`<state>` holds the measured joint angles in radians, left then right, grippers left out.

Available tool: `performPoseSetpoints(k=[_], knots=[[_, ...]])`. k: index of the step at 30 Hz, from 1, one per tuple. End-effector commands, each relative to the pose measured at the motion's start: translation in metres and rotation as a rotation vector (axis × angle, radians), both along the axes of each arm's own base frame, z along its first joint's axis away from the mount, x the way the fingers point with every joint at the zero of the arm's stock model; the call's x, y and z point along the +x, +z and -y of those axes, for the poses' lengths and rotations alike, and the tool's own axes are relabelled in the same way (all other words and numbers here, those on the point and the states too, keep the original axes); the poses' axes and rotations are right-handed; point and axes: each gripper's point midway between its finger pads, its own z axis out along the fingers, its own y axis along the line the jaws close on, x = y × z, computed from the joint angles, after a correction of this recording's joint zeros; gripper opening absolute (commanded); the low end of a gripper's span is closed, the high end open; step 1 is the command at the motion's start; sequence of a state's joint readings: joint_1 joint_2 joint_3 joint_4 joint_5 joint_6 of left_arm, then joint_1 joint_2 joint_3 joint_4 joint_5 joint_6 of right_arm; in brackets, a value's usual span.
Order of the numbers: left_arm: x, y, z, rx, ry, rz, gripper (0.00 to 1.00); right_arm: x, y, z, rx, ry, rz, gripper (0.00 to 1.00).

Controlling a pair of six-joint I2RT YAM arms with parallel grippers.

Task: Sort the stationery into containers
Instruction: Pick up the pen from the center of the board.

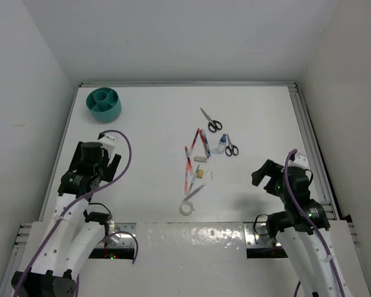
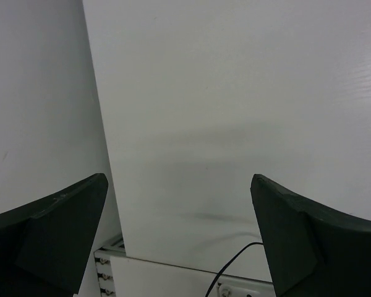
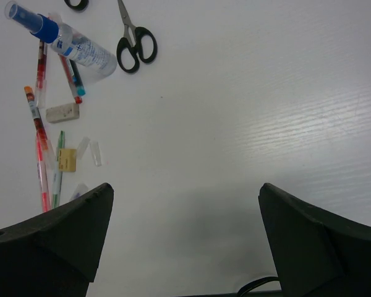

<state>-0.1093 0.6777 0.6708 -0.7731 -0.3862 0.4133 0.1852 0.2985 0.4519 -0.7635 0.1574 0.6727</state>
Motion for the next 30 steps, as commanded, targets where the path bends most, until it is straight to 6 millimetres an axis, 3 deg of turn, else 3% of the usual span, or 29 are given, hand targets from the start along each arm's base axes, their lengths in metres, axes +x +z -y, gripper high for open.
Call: performPoseSetpoints(k=[1, 5, 6, 8, 9, 12, 13, 14, 15, 18, 19, 22, 23, 25, 26, 30], knots=[[0.021, 0.037, 0.016, -0.071, -0.077, 0.142, 1.0, 0.005, 0.005, 0.003, -0.015, -0.006, 0.027, 0.99], [0.039, 0.06, 0.046, -0.127, -0.268, 0.218, 1.0, 0.005, 0.008, 0.001, -0.013, 0.01, 0.033, 0.99], [0.042, 0.06, 0.073, -0.16, -0.456, 0.201, 1.0, 0.005, 0.008, 0.001, -0.011, 0.002, 0.038, 0.99], [0.043, 0.067, 0.107, -0.232, -0.643, 0.196, 0.99, 0.005, 0.009, 0.003, -0.012, -0.008, 0.045, 0.99], [0.043, 0.061, 0.136, -0.333, -0.761, 0.151, 0.93, 0.006, 0.009, 0.004, -0.011, -0.017, 0.047, 0.99], [0.056, 0.047, 0.182, -0.437, -0.825, 0.026, 0.8, 0.009, 0.014, 0.004, -0.011, -0.016, 0.078, 0.99], [0.061, 0.041, 0.192, -0.424, -0.825, -0.014, 0.78, 0.01, 0.016, 0.003, -0.009, -0.015, 0.085, 0.99], [0.063, 0.033, 0.218, -0.398, -0.879, -0.09, 0.75, 0.011, 0.017, 0.003, -0.004, -0.013, 0.091, 0.99], [0.069, 0.027, 0.222, -0.339, -0.854, -0.117, 0.74, 0.013, 0.019, 0.003, -0.005, -0.013, 0.103, 0.99], [0.063, 0.012, 0.265, -0.25, -0.917, -0.214, 0.72, 0.019, 0.017, 0.005, -0.023, -0.022, 0.114, 0.98], [0.06, 0.009, 0.274, -0.242, -0.923, -0.228, 0.71, 0.02, 0.016, 0.005, -0.025, -0.021, 0.114, 0.95], [0.045, -0.01, 0.307, -0.256, -0.909, -0.277, 0.7, 0.023, 0.006, 0.005, -0.025, -0.029, 0.093, 0.7], [0.034, -0.02, 0.322, -0.268, -0.92, -0.301, 0.65, 0.023, -0.004, 0.005, -0.019, -0.038, 0.067, 0.56], [0.023, -0.028, 0.339, -0.26, -0.935, -0.293, 0.58, 0.022, -0.01, 0.004, -0.011, -0.046, 0.045, 0.45], [0.02, -0.036, 0.344, -0.261, -0.917, -0.303, 0.52, 0.022, -0.013, 0.003, -0.003, -0.046, 0.034, 0.42], [0.007, -0.047, 0.363, -0.295, -0.918, -0.297, 0.53, 0.02, -0.015, 0.004, -0.007, -0.049, 0.015, 0.45]])
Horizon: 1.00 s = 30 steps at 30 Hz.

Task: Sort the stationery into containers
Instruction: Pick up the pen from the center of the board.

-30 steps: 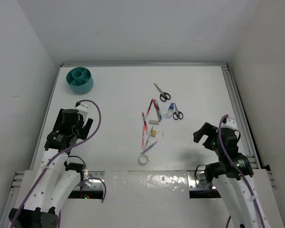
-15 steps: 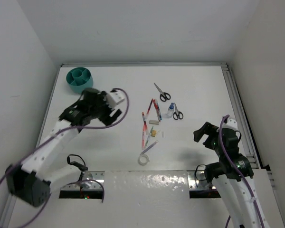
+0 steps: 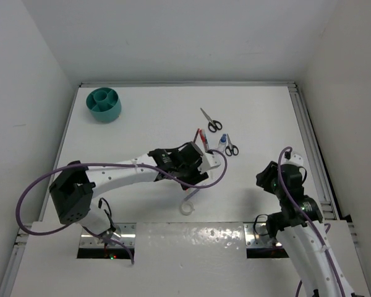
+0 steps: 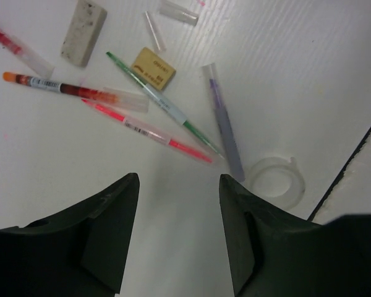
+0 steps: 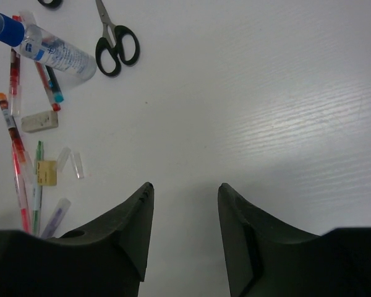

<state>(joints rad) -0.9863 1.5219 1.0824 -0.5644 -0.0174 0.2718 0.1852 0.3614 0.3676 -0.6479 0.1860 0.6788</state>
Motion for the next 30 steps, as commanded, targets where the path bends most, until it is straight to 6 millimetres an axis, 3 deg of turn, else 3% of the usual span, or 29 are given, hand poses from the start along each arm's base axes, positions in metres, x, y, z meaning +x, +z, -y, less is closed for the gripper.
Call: performPoseSetpoints(k=[1, 4, 6, 7, 11, 15, 20, 30], knots=[[0.002, 0.0, 0.021, -0.083, 0.081, 0.027, 0.53, 0.007, 0.01, 0.002, 0.009, -0.027, 0.044, 0.46], [0.003, -0.01, 0.026, -0.098, 0.138, 0.001, 0.55, 0.006, 0.011, 0.003, 0.007, -0.029, 0.056, 0.47], [0.01, -0.014, 0.022, -0.117, 0.24, -0.034, 0.47, 0.007, 0.013, 0.002, 0.015, -0.024, 0.069, 0.47], [0.017, -0.011, 0.022, -0.17, 0.349, -0.085, 0.37, 0.007, 0.014, 0.002, 0.014, -0.023, 0.077, 0.47], [0.041, -0.007, 0.012, -0.208, 0.536, -0.101, 0.3, 0.007, 0.015, 0.001, 0.018, -0.02, 0.09, 0.48], [0.052, -0.012, 0.011, -0.201, 0.592, -0.138, 0.3, 0.008, 0.014, 0.0, 0.02, -0.009, 0.091, 0.5], [0.045, -0.037, 0.002, -0.106, 0.681, -0.178, 0.33, 0.009, 0.013, 0.0, 0.01, 0.0, 0.097, 0.51], [0.047, -0.062, -0.005, -0.006, 0.733, -0.194, 0.35, 0.01, 0.01, -0.001, 0.002, 0.01, 0.083, 0.52]])
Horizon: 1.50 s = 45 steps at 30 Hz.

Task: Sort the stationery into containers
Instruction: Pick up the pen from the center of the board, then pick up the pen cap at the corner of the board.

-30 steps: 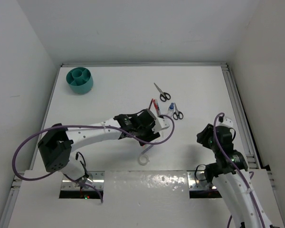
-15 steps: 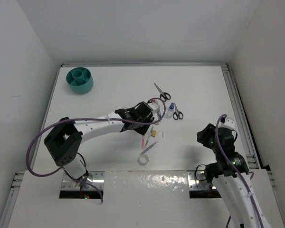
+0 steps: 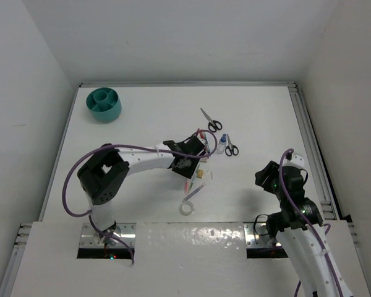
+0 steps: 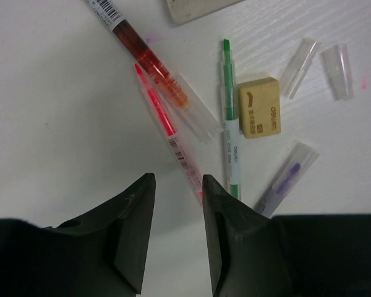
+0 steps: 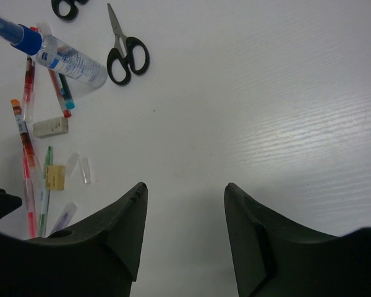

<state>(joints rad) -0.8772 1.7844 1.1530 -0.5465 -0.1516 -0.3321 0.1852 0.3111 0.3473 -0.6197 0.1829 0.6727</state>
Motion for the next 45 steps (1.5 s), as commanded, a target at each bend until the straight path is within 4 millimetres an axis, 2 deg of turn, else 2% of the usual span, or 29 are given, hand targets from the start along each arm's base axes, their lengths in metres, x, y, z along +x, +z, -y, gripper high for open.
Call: performPoseSetpoints(k=[1, 4, 7, 13, 14, 18, 22, 25, 28, 29, 31, 32, 33, 34, 35, 36, 37, 38, 39, 40, 41, 43, 45], knots=[[0.006, -0.002, 0.007, 0.016, 0.024, -0.006, 0.35, 0.006, 0.005, 0.0, -0.006, 0.003, 0.026, 0.52], [0.006, -0.005, 0.013, 0.022, 0.003, -0.009, 0.35, 0.006, 0.004, 0.0, -0.008, 0.002, 0.023, 0.53], [0.005, -0.011, 0.01, 0.031, 0.015, -0.028, 0.35, 0.006, 0.004, 0.002, -0.012, -0.004, 0.021, 0.53], [0.0, -0.032, -0.008, 0.111, 0.059, -0.101, 0.31, 0.006, 0.006, 0.002, -0.014, -0.007, 0.023, 0.53], [0.0, -0.032, -0.007, 0.112, 0.057, -0.11, 0.29, 0.006, 0.006, 0.003, -0.017, -0.007, 0.022, 0.53], [-0.004, -0.034, -0.003, 0.096, 0.032, -0.12, 0.0, 0.006, 0.006, 0.003, -0.014, -0.01, 0.02, 0.53], [-0.003, -0.029, -0.005, 0.085, 0.022, -0.125, 0.0, 0.005, 0.006, 0.001, -0.009, 0.0, 0.011, 0.52], [0.005, -0.009, -0.015, 0.079, 0.019, -0.075, 0.0, 0.004, 0.006, -0.002, -0.008, 0.016, -0.001, 0.5], [0.019, 0.014, -0.036, 0.104, 0.002, 0.021, 0.0, 0.005, 0.008, -0.005, -0.006, 0.038, -0.008, 0.46], [0.025, 0.033, -0.041, 0.095, -0.034, 0.081, 0.0, 0.006, 0.011, -0.006, -0.016, 0.057, -0.004, 0.45], [0.033, 0.047, -0.053, 0.116, -0.055, 0.16, 0.0, 0.007, 0.013, -0.01, -0.017, 0.086, -0.007, 0.41], [0.041, 0.07, -0.051, 0.069, -0.067, 0.246, 0.0, 0.008, 0.014, -0.01, -0.026, 0.095, -0.004, 0.41], [0.047, 0.082, -0.055, 0.088, -0.113, 0.309, 0.0, 0.012, 0.016, -0.011, -0.023, 0.094, 0.009, 0.42], [0.047, 0.084, -0.061, 0.097, -0.14, 0.343, 0.0, 0.016, 0.015, -0.01, -0.018, 0.077, 0.004, 0.48], [0.055, 0.109, -0.057, 0.053, -0.16, 0.443, 0.0, 0.022, 0.02, -0.01, 0.015, 0.034, 0.012, 0.49], [0.055, 0.112, -0.061, 0.052, -0.162, 0.475, 0.0, 0.028, 0.013, 0.001, -0.005, -0.043, -0.034, 0.55], [0.059, 0.131, -0.058, 0.006, -0.155, 0.54, 0.0, 0.031, 0.01, 0.008, -0.011, -0.089, -0.071, 0.56], [0.06, 0.137, -0.057, -0.006, -0.154, 0.562, 0.0, 0.038, 0.014, 0.012, -0.008, -0.123, -0.097, 0.56], [0.058, 0.14, -0.057, -0.019, -0.154, 0.571, 0.0, 0.043, 0.007, 0.019, -0.006, -0.15, -0.146, 0.55], [0.057, 0.147, -0.056, -0.035, -0.152, 0.586, 0.0, 0.043, -0.019, 0.006, 0.039, -0.095, -0.285, 0.51], [0.056, 0.149, -0.055, -0.046, -0.147, 0.586, 0.0, 0.049, -0.021, 0.003, 0.078, -0.073, -0.329, 0.48], [0.053, 0.155, -0.058, -0.063, -0.122, 0.592, 0.0, 0.039, -0.047, -0.009, 0.15, -0.03, -0.515, 0.41], [0.055, 0.157, -0.067, -0.071, -0.084, 0.606, 0.0, 0.033, -0.062, -0.009, 0.146, -0.037, -0.56, 0.42]])
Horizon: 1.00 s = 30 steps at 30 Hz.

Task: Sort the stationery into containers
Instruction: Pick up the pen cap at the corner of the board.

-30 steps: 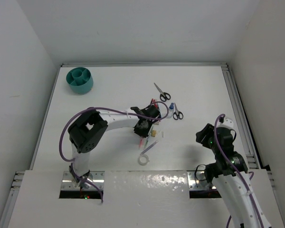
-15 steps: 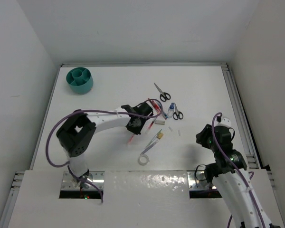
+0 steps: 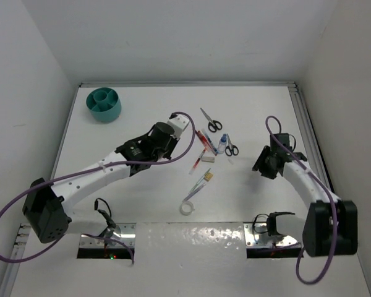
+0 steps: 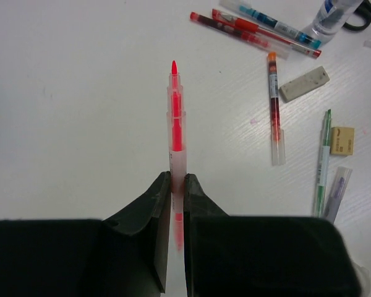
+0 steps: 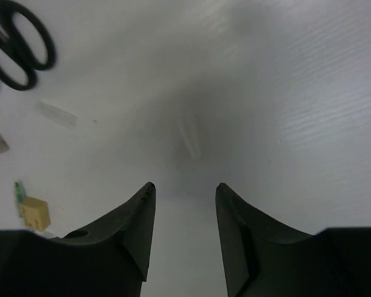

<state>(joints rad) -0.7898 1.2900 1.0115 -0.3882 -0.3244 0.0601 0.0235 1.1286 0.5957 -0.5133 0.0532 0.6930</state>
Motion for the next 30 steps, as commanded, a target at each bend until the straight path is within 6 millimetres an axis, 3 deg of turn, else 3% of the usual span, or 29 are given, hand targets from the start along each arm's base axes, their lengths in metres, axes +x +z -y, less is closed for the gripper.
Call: performPoseSetpoints(k=[1, 7, 10, 14, 16, 18, 20, 22, 26, 30], knots=[[0.004, 0.017, -0.012, -0.043, 0.043, 0.076, 0.0, -0.011, -0.02, -0.011, 0.068, 0.01, -0.09, 0.44], [0.002, 0.021, -0.028, -0.075, 0.075, 0.105, 0.0, 0.012, -0.024, 0.001, 0.019, -0.023, -0.006, 0.44], [0.0, 0.027, -0.034, -0.088, 0.077, 0.112, 0.0, 0.015, -0.03, 0.015, -0.054, -0.051, -0.063, 0.43], [0.001, 0.036, -0.035, -0.129, 0.055, 0.129, 0.0, -0.003, -0.029, 0.024, -0.105, -0.053, -0.168, 0.44], [0.005, 0.04, -0.041, -0.136, 0.055, 0.152, 0.0, -0.001, -0.009, 0.039, -0.189, -0.09, -0.136, 0.57], [0.008, 0.04, -0.045, -0.146, 0.056, 0.168, 0.0, -0.012, 0.01, 0.061, -0.294, -0.149, -0.136, 0.81], [0.009, 0.033, -0.048, -0.149, 0.054, 0.164, 0.0, -0.011, 0.013, 0.088, -0.266, -0.233, -0.12, 0.84], [0.013, 0.034, -0.054, -0.169, 0.066, 0.175, 0.0, -0.012, 0.002, 0.101, -0.188, -0.259, -0.173, 0.84], [0.018, 0.037, -0.064, -0.19, 0.093, 0.202, 0.0, 0.004, -0.014, 0.099, -0.072, -0.216, -0.187, 0.79], [0.02, 0.037, -0.077, -0.204, 0.125, 0.226, 0.0, 0.005, -0.029, 0.11, -0.02, -0.304, -0.155, 0.7]])
